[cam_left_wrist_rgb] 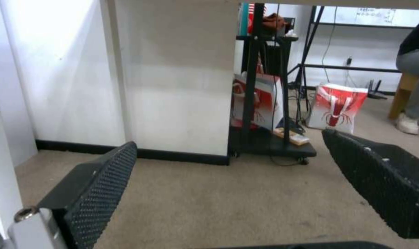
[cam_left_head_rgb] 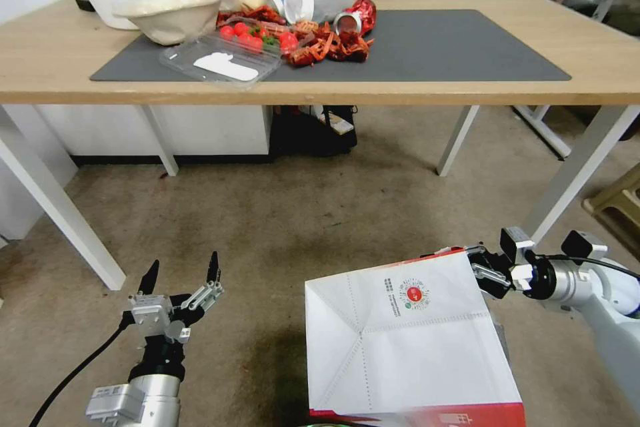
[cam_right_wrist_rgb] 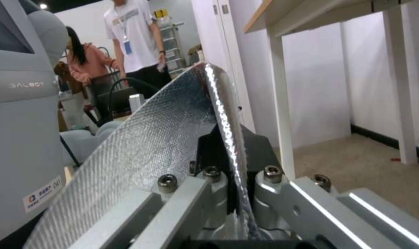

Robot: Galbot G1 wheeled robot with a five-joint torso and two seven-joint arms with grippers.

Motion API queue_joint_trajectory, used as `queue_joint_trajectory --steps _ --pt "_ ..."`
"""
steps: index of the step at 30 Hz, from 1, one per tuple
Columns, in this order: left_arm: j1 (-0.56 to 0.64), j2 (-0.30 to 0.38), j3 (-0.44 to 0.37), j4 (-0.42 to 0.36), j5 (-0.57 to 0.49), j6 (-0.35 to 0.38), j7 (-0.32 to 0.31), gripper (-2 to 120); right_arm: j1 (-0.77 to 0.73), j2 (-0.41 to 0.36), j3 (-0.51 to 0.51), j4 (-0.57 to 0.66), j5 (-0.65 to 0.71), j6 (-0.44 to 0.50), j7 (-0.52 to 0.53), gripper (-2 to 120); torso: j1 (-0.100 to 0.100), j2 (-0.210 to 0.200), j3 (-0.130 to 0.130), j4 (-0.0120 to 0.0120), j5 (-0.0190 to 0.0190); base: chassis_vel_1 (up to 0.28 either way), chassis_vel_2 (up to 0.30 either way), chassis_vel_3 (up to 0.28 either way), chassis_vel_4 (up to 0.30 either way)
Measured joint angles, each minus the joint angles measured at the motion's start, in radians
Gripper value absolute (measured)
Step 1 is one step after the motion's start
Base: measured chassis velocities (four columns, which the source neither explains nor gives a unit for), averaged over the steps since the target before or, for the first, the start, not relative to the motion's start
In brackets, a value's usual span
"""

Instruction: Pick up the food delivery bag from the floor and place it on the table.

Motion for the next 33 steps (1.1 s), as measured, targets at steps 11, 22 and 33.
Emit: queue_joint_trajectory --steps 11,22,33 --pt "0.005 0.0 -0.004 -0.006 0.0 -0.001 0.0 100 -0.001 0.007 0.003 0.003 0.0 -0.001 0.0 0 0.009 0.041 0.032 0.0 0.0 0.0 0.0 0.0 0.0" --pt "0.005 0.0 -0.008 -0.005 -0.001 0.0 -0.002 100 -0.003 0.008 0.007 0.007 0.002 -0.001 0.002 0 0.017 0.078 0.061 0.0 0.0 0.0 0.0 0.0 0.0" --pt "0.009 0.0 -0.001 -0.003 0.003 0.0 -0.002 100 -0.005 0.004 0.009 0.009 0.004 -0.001 0.007 0 0.022 0.11 0.088 0.0 0.0 0.0 0.0 0.0 0.0"
